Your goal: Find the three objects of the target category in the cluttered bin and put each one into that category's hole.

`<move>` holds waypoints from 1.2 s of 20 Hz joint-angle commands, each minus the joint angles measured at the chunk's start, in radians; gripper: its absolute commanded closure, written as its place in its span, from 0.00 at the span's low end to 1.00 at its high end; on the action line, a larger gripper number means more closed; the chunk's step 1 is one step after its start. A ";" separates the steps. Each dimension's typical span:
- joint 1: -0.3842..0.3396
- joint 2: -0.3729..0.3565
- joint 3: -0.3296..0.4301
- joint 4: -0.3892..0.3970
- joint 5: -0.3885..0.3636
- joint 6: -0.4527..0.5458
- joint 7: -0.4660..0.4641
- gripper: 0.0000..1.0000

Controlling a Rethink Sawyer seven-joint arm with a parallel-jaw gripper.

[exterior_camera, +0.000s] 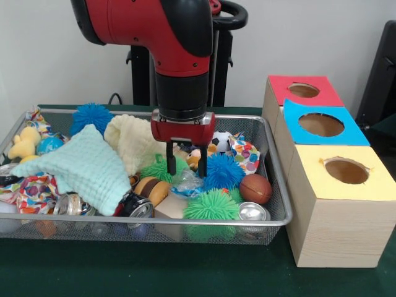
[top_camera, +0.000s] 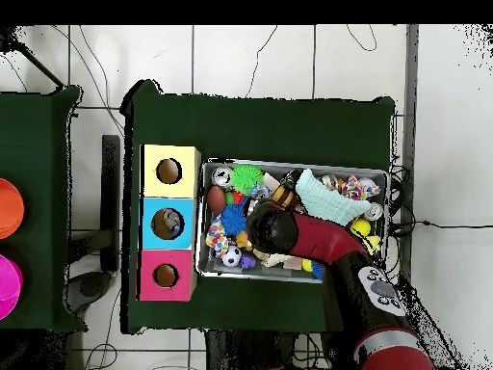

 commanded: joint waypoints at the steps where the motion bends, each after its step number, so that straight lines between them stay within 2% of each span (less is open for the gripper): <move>1: -0.032 0.007 0.094 -0.107 0.022 0.100 0.045 0.00; 6: -0.040 0.034 0.099 -0.121 0.005 0.073 0.036 0.00; 7: -0.035 0.037 0.094 -0.124 -0.002 0.066 0.039 1.00; 12: -0.061 0.060 0.126 -0.102 -0.008 -0.007 0.055 1.00; 17: -0.042 0.045 0.098 -0.100 -0.009 -0.002 0.072 1.00; 23: -0.050 0.042 0.114 -0.093 -0.010 -0.002 0.064 1.00; 24: -0.054 0.042 0.119 -0.090 -0.014 -0.005 0.059 0.00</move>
